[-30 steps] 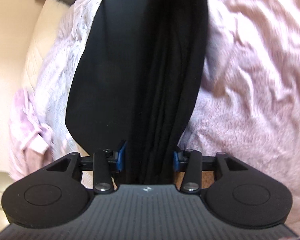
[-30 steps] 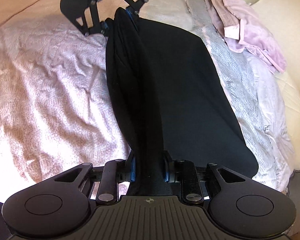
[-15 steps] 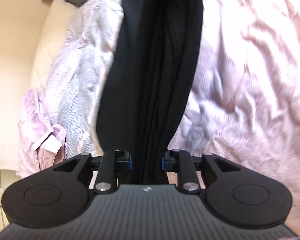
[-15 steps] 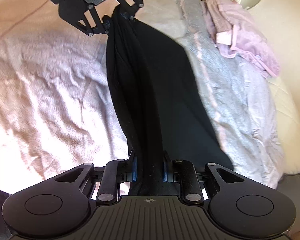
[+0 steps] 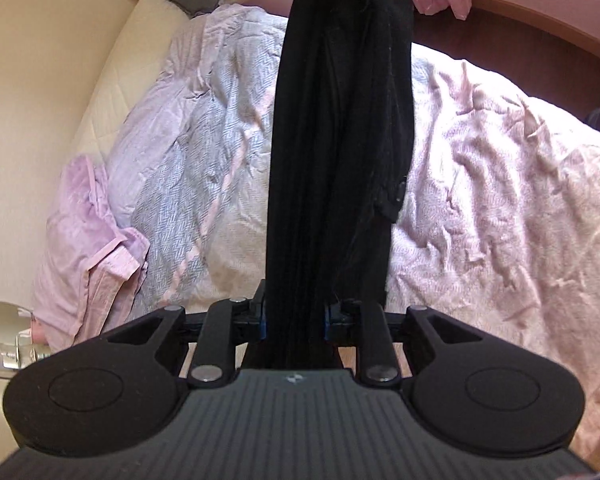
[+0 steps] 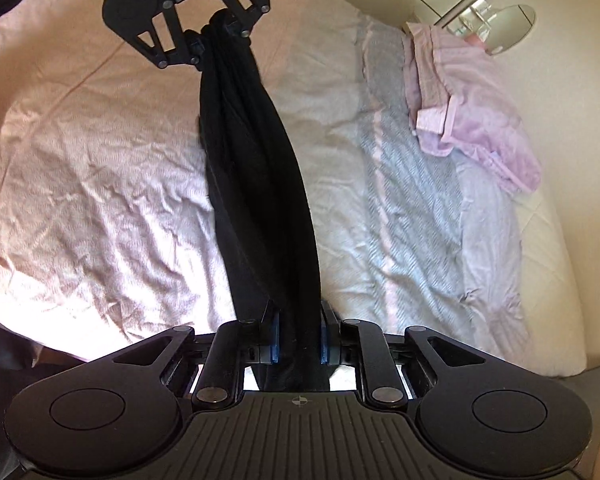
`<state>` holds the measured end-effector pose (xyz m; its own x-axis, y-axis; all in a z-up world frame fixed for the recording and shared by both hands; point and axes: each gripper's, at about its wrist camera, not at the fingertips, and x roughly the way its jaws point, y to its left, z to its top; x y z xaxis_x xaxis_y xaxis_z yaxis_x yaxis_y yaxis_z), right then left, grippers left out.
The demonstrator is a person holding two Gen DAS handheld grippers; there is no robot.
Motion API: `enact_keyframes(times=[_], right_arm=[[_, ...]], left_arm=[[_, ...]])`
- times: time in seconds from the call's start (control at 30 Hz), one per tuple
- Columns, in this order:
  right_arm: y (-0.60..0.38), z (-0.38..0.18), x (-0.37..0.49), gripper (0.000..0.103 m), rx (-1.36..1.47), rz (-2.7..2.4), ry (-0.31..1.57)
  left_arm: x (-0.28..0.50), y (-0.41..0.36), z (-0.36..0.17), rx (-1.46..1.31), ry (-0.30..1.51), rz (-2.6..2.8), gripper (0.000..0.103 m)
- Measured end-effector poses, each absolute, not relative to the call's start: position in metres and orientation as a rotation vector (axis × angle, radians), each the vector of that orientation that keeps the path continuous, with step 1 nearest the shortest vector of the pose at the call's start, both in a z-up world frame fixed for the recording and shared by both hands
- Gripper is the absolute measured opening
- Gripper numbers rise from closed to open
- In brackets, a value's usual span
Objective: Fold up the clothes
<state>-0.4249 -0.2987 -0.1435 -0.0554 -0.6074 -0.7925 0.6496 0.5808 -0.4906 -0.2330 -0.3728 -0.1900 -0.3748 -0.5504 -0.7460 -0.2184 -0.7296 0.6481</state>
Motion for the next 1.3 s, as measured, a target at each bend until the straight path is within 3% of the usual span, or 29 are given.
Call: enact_keyframes(times=[0.43,0.8,0.87,0.9,1.03,1.23,1.27,1.3], right_arm=[[-0.321,-0.082,-0.442,0.015,-0.044,-1.003,1.227],[-0.361,-0.052,-0.514,0.011,-0.101,-1.028,1.229],[-0.389,-0.047,-0.560,0.009,-0.132,-1.058,1.223],[-0.403,-0.044,-0.583,0.000,-0.148,-1.073,1.221],[-0.474,-0.028,-0.689,0.000,-0.186,-1.147,1.191],[-0.554,-0.048,-0.807,0.000,-0.023,-1.086,1.038],[-0.558,-0.059,-0.813,0.001,0.043,-1.046,0.990],[-0.556,-0.072,-0.810,0.017,0.099,-1.006,0.960]], left_arm=[[-0.222,-0.390,-0.121,1.546,-1.029,-2.096,0.021],[-0.351,-0.460,-0.100,1.480,-0.997,-2.081,0.021],[-0.394,-0.488,-0.099,1.468,-0.983,-2.070,0.021],[-0.417,-0.502,-0.100,1.468,-0.977,-2.061,0.021],[-0.505,-0.563,-0.108,1.476,-0.925,-2.030,0.021],[-0.562,-0.616,-0.151,1.632,-0.802,-1.998,0.021],[-0.563,-0.618,-0.155,1.649,-0.778,-1.991,0.021],[-0.562,-0.620,-0.157,1.663,-0.757,-1.985,0.021]])
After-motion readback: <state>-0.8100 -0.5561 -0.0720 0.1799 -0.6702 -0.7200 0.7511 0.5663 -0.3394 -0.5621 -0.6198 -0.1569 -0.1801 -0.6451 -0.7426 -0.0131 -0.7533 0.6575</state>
